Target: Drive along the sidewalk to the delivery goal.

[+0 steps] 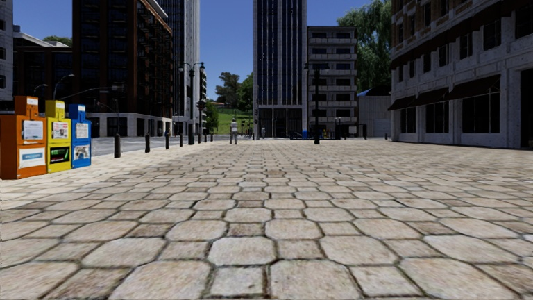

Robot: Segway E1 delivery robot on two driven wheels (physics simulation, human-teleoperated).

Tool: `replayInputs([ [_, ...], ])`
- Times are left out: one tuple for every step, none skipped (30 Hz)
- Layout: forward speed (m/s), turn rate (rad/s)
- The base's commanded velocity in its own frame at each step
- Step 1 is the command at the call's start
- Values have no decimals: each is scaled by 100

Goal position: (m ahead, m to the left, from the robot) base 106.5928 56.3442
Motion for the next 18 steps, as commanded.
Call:
replayInputs([
  [200, 0],
  [200, 0],
  [200, 0],
  [200, 0],
  [200, 0],
  [200, 0],
  [200, 0],
  [200, 0],
  [200, 0],
  [200, 0],
  [200, 0],
  [200, 0],
  [200, 0],
  [200, 0],
  [200, 0],
  [200, 0],
  [200, 0],
  [200, 0],
])
